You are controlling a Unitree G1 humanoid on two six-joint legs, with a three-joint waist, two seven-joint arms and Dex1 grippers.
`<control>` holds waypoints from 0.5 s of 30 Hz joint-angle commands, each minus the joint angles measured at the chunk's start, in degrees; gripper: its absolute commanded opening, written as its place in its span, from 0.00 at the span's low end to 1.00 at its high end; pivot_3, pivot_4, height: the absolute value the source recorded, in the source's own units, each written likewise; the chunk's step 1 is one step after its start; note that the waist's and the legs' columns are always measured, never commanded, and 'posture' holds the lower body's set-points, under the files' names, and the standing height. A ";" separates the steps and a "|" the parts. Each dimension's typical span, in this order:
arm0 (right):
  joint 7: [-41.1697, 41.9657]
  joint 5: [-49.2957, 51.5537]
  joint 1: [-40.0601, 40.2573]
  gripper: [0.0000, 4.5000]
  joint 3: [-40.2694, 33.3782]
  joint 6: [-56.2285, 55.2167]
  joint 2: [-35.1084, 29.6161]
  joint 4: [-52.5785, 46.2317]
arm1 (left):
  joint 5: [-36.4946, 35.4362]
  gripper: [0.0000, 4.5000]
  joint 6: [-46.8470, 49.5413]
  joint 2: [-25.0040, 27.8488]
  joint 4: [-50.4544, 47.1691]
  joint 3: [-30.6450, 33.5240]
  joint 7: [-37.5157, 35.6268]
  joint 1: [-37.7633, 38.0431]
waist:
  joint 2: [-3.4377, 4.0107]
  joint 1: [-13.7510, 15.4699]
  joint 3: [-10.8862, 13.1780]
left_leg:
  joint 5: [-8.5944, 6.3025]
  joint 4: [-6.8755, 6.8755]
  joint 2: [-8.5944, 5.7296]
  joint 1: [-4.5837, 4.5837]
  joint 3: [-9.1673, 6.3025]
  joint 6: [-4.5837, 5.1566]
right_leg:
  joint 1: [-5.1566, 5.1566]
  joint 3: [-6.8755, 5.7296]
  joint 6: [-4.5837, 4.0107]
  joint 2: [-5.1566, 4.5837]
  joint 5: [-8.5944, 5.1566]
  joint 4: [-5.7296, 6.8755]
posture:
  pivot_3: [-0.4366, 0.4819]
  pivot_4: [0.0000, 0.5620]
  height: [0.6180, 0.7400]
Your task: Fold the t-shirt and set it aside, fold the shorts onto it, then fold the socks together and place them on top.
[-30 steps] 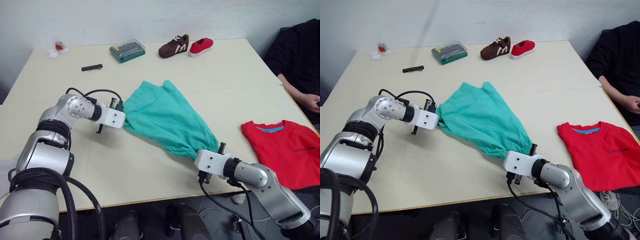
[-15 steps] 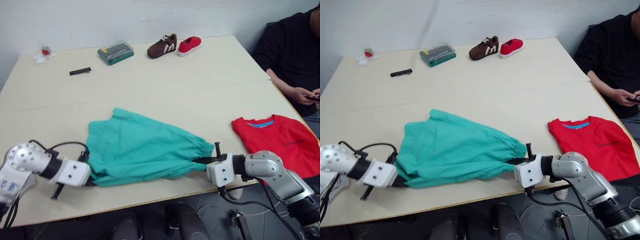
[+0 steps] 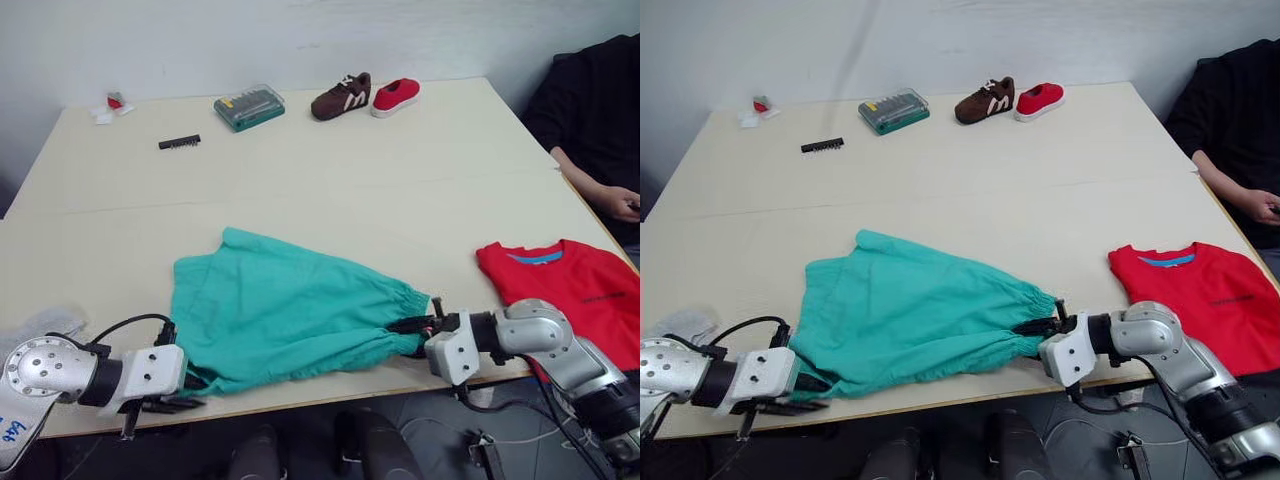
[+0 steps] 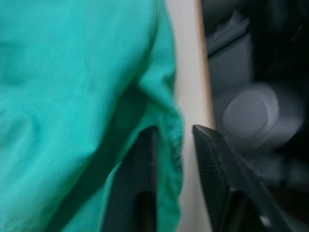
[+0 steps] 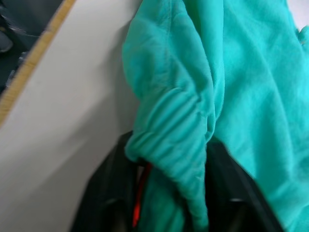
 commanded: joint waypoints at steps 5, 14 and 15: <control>-2.21 27.70 10.21 0.86 -13.88 32.29 -7.85 -23.31 | -24.14 0.85 24.53 6.97 1.94 9.16 -4.17 -11.92 | 0.05 0.10 0.03 | -0.01 -0.01 0.00 0.00 -0.20 -0.01 | 0.15 -0.11 -0.02 0.00 0.02 -0.17 | 0.48 0.27 1.00; -19.37 29.66 -7.15 0.49 -5.56 58.82 8.73 -22.91 | -1.02 0.57 11.94 -12.71 20.03 -17.40 12.03 -42.75 | -0.01 -0.56 -0.01 | 0.03 -0.13 -0.03 -0.09 -0.23 -0.09 | 0.08 -0.05 -0.03 0.15 0.26 -0.38 | 0.48 0.27 1.00; -19.94 27.19 -9.01 0.41 -3.65 58.96 10.92 -21.38 | 0.73 0.50 11.01 -14.08 21.07 -19.12 12.63 -43.29 | -0.01 -0.57 -0.01 | 0.03 -0.14 -0.02 -0.21 -0.20 -0.10 | -0.07 -0.04 -0.03 0.16 0.25 -0.37 | 0.48 0.27 1.00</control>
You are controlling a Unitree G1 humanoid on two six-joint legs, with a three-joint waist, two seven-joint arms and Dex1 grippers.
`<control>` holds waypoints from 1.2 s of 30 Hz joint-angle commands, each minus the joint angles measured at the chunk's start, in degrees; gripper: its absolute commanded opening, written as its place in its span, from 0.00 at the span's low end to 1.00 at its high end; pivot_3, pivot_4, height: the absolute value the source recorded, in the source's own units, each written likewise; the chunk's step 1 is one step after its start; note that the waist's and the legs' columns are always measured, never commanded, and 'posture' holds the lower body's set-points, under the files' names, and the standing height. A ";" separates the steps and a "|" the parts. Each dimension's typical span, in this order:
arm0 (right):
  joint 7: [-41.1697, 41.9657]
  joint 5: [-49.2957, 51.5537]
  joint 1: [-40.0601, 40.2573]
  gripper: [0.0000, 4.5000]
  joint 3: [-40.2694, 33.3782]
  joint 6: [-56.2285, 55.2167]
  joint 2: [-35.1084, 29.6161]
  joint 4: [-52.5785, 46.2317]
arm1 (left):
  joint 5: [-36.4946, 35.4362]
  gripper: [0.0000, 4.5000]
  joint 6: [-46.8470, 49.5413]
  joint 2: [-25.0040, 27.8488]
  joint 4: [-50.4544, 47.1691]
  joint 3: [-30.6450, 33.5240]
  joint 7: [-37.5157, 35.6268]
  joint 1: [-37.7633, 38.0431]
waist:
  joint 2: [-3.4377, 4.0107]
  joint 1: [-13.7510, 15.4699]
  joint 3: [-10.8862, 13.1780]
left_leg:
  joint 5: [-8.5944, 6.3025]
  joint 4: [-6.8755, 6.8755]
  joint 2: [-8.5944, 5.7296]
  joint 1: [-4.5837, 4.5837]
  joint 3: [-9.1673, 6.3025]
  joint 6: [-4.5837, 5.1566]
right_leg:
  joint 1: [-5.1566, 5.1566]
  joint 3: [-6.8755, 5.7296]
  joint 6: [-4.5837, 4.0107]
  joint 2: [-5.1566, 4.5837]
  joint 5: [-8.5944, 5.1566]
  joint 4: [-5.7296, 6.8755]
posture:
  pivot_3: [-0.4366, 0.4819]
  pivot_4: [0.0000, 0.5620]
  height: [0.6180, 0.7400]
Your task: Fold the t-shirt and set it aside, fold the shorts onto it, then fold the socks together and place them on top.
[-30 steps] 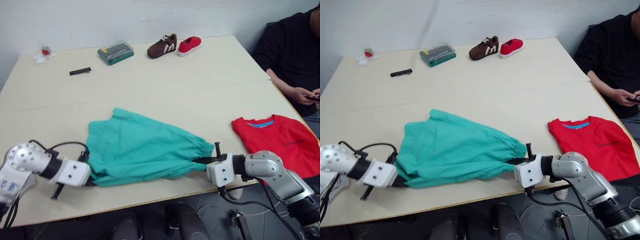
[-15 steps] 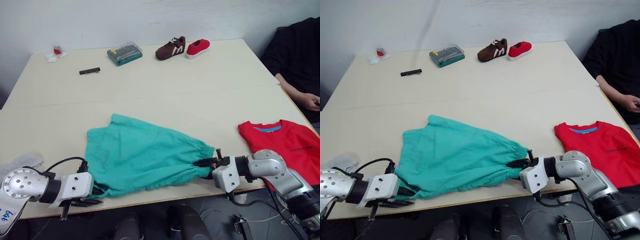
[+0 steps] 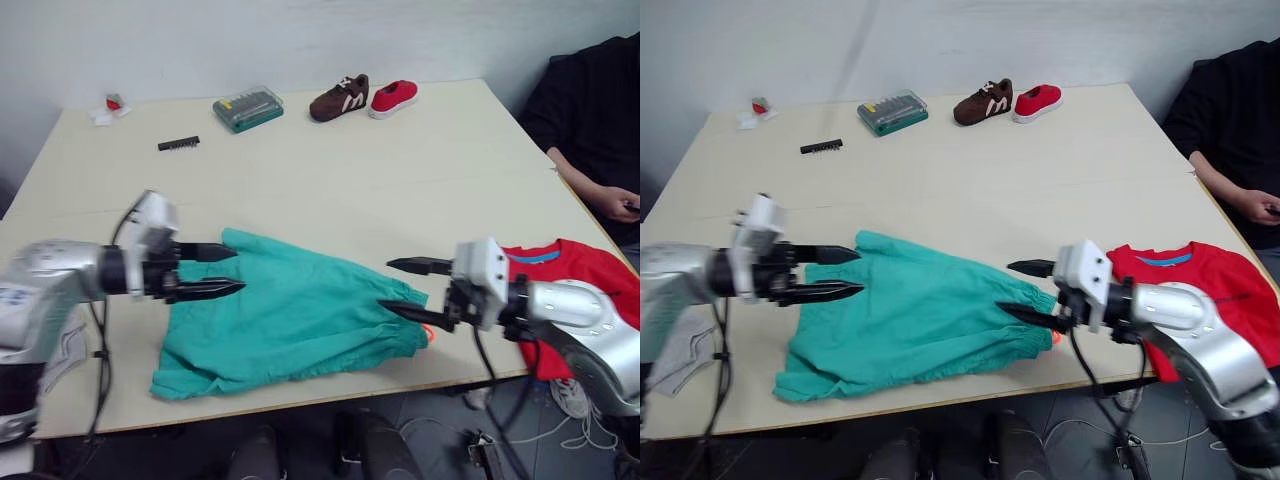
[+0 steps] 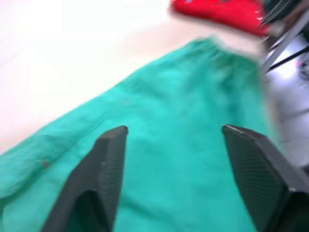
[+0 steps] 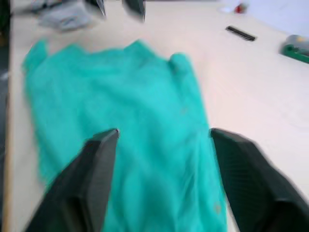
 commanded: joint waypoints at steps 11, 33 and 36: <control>-4.36 -26.52 -7.67 0.00 15.83 0.11 11.58 15.81 | 19.63 0.00 -14.86 -7.02 14.08 -10.53 4.96 -1.49 | -0.08 0.49 -0.06 | 0.17 0.40 -0.14 -0.71 0.08 0.28 | -0.69 0.02 0.07 -0.18 0.07 0.29 | 0.48 0.27 1.00; 1.21 -11.00 7.28 0.00 -12.49 -0.96 2.48 -1.24 | 9.52 0.00 -16.17 -10.89 13.21 -1.99 -0.51 -2.88 | 0.03 0.37 -0.38 | 0.25 -0.09 -0.09 0.02 -0.03 0.17 | 0.06 -0.01 0.10 -0.11 0.19 -0.04 | 0.48 0.27 1.00; 2.02 -5.57 13.11 0.00 -15.78 4.44 0.17 -10.19 | 6.06 0.00 -11.51 -9.17 7.76 -2.41 -4.94 -2.78 | -0.01 0.57 -0.36 | 0.24 -0.25 -0.07 0.01 -0.06 0.08 | 0.04 -0.06 0.11 -0.07 0.06 -0.15 | 0.48 0.27 1.00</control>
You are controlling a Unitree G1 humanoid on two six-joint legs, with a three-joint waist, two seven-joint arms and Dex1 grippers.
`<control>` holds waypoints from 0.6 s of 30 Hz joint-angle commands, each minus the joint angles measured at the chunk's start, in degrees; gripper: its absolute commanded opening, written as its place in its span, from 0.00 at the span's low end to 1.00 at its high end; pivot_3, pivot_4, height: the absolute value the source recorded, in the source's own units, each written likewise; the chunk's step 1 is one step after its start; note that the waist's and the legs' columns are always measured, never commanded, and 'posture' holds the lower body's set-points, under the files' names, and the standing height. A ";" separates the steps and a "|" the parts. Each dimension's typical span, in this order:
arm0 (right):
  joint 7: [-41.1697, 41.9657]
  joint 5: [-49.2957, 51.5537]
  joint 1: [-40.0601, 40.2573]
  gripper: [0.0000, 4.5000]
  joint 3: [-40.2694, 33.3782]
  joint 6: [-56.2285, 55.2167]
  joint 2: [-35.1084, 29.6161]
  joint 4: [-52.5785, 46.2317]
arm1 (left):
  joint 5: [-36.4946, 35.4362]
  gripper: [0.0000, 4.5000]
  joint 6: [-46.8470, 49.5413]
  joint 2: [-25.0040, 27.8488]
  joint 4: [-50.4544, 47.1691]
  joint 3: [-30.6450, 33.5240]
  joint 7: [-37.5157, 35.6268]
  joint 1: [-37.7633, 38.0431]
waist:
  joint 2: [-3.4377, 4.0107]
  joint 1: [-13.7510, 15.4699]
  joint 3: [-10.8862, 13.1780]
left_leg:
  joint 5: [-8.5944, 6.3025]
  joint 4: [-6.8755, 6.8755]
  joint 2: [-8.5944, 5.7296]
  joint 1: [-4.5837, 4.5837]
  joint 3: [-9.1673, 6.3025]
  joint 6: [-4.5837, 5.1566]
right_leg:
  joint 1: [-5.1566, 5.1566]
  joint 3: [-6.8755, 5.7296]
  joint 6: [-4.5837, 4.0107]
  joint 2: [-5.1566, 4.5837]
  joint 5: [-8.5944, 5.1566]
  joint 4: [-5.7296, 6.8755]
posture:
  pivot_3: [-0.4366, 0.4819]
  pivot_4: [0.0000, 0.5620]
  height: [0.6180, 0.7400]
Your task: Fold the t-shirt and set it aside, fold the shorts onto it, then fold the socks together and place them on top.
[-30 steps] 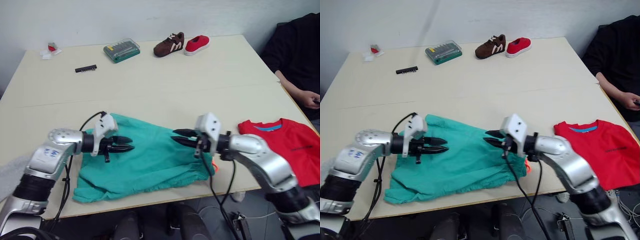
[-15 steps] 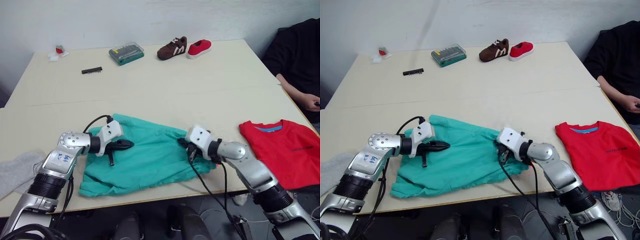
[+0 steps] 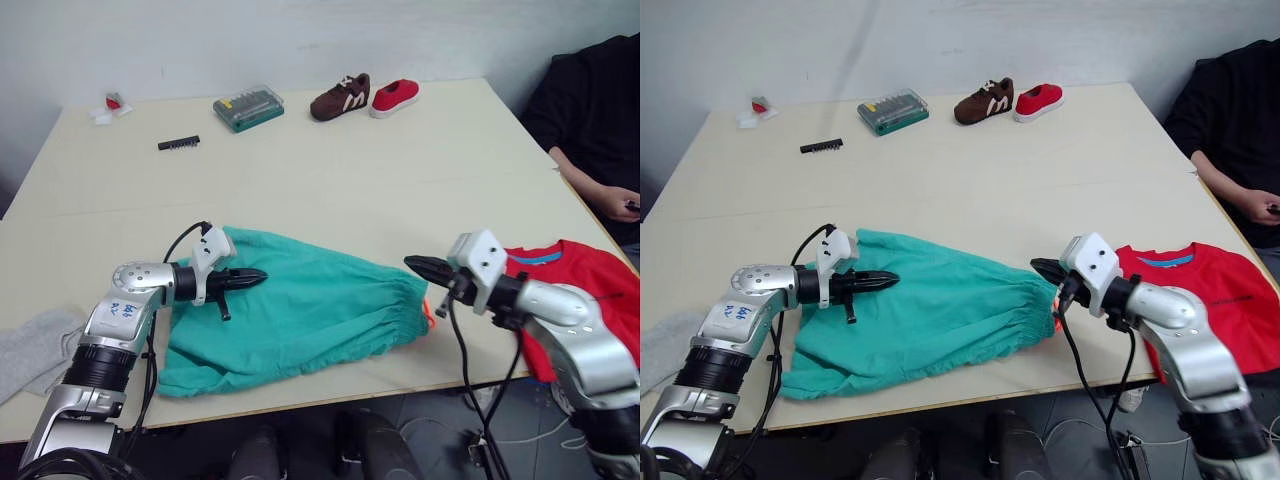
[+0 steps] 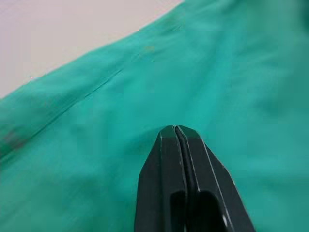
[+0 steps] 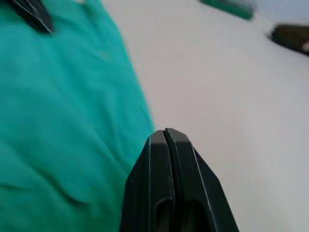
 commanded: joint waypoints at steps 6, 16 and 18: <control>1.83 -3.30 12.40 0.00 5.23 4.10 -6.03 -10.60 | -2.99 0.00 6.64 3.58 -10.74 -4.13 -9.80 -1.64 | -0.03 -0.01 0.01 | -0.09 -0.04 -0.13 0.10 0.00 0.13 | 0.14 0.02 0.05 -0.07 0.00 -0.12 | 0.48 0.27 1.00; -7.72 -20.53 7.41 0.00 11.66 -2.73 -2.58 3.79 | 8.31 0.00 -2.55 5.90 -7.31 -9.58 -8.83 0.39 | -0.12 -0.05 0.01 | -0.05 -0.26 -0.15 0.14 0.01 0.02 | 0.07 0.06 0.03 -0.05 -0.01 -0.17 | 0.48 0.27 1.00; -8.61 -22.43 6.13 0.00 11.16 -4.98 -2.43 6.73 | 7.15 0.00 -1.76 4.26 -7.07 -8.12 -7.41 -0.18 | -0.14 0.04 0.01 | -0.04 -0.19 -0.18 0.12 0.02 0.08 | 0.08 0.07 0.05 -0.10 0.01 -0.16 | 0.48 0.27 1.00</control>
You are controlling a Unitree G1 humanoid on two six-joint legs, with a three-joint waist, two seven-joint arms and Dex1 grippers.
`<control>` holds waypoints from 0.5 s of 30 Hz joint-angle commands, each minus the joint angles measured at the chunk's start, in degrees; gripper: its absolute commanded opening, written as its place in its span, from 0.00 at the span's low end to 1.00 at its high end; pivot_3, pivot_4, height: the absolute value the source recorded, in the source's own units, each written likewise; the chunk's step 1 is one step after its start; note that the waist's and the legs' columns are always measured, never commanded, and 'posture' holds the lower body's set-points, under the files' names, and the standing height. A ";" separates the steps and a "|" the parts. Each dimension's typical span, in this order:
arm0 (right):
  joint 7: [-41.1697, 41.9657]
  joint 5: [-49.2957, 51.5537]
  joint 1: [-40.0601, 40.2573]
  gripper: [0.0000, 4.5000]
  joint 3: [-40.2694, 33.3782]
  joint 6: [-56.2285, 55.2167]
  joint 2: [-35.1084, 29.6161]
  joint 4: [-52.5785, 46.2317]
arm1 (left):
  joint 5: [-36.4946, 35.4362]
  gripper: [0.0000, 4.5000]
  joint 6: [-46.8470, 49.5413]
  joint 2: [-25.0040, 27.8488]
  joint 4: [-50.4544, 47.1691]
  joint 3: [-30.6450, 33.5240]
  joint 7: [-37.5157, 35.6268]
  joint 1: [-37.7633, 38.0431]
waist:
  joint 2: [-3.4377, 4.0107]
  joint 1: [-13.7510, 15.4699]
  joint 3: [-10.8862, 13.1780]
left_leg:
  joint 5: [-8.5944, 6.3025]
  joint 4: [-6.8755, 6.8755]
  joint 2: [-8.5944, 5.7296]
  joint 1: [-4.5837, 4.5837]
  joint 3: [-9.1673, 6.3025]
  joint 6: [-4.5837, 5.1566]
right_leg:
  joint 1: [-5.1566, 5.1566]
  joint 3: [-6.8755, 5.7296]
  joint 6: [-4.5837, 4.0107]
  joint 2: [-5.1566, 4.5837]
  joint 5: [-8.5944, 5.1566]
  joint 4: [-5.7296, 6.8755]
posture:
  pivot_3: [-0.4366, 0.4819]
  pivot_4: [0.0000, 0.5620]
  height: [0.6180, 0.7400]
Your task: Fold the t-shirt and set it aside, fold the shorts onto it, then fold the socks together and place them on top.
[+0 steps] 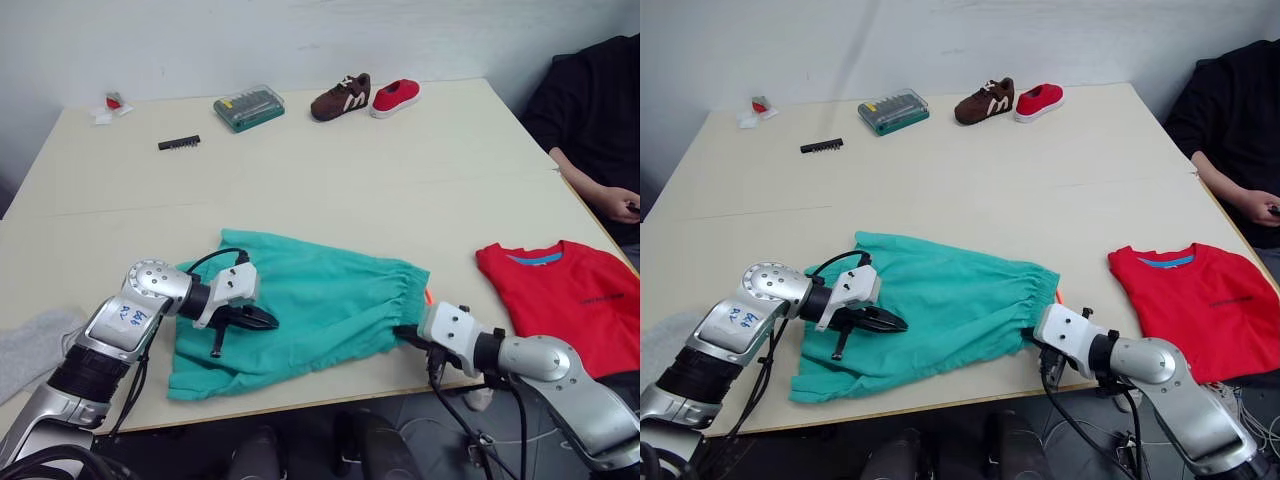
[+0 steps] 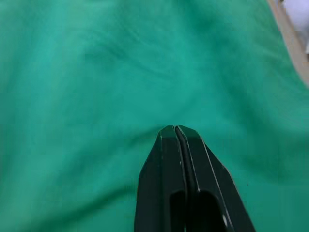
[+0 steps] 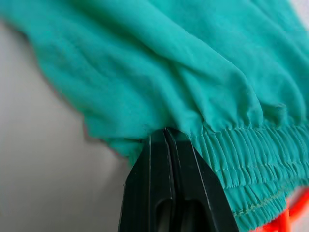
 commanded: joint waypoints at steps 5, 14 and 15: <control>0.47 3.01 0.15 0.00 -6.43 -2.51 1.48 2.00 | -8.53 0.00 5.63 -8.21 -1.43 7.41 4.26 -4.35 | -0.09 1.17 0.01 | -0.01 0.05 -0.05 -0.05 -0.02 0.12 | 0.01 -0.01 0.04 -0.05 0.02 -0.01 | 0.48 0.27 1.00; -7.98 29.76 11.96 0.00 -24.64 25.43 8.34 -21.87 | -0.66 0.00 1.25 -11.00 3.87 -1.51 4.64 -3.97 | -0.05 1.26 0.02 | 0.04 -0.04 -0.02 0.00 -0.04 0.01 | 0.01 0.03 0.07 0.01 -0.05 0.00 | 0.48 0.27 1.00; -9.43 32.12 13.11 0.00 -25.99 27.92 9.10 -23.46 | 0.36 0.00 -0.14 -11.34 5.48 -1.82 5.04 -4.19 | -0.05 1.33 0.03 | 0.04 -0.04 -0.02 0.00 -0.06 0.02 | 0.01 0.02 0.06 0.01 -0.05 0.01 | 0.48 0.27 1.00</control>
